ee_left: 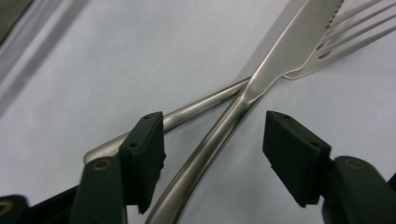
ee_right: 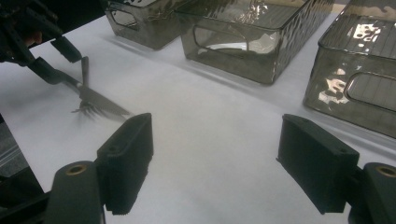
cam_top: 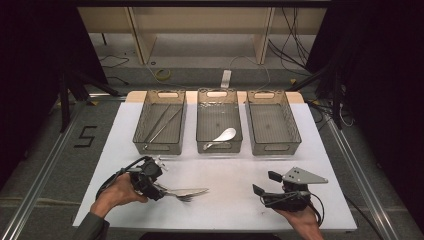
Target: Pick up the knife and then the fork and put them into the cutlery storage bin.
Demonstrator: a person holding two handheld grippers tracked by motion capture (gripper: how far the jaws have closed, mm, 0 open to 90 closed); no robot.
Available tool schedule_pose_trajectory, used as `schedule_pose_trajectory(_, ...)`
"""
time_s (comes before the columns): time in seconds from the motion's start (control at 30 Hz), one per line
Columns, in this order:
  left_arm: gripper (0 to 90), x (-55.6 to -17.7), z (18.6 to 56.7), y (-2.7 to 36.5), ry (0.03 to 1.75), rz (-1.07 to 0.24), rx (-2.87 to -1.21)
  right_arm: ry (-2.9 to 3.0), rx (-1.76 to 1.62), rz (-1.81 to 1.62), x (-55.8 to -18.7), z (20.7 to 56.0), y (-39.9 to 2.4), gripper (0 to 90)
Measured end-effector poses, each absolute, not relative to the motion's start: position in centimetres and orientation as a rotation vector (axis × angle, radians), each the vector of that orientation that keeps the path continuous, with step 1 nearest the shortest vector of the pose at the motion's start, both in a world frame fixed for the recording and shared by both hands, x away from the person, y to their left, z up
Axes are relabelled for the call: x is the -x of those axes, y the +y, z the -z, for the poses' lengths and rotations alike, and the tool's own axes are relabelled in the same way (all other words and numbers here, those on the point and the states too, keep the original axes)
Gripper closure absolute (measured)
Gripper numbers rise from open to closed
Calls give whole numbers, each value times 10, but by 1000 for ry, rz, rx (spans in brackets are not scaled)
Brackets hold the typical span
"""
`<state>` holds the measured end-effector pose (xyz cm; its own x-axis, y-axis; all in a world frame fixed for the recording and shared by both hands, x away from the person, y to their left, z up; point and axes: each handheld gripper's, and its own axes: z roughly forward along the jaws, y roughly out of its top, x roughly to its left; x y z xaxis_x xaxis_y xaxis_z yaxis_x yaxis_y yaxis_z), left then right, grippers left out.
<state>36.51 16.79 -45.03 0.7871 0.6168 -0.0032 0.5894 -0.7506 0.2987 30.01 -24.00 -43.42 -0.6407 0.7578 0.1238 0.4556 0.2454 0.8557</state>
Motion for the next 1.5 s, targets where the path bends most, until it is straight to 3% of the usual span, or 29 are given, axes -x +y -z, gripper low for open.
schedule_pose_trajectory(0.3,505,-368,459,167,904,-114,-2731,2206,-1126,-1351,-300,435,-241,274)
schedule_pose_trajectory(0.93,598,-367,463,165,881,-91,-2790,2209,-1123,-1346,-300,435,-240,275)
schedule_pose_trajectory(1.5,740,-364,462,159,810,-83,-2831,2209,-1127,-1342,-299,435,-239,276)
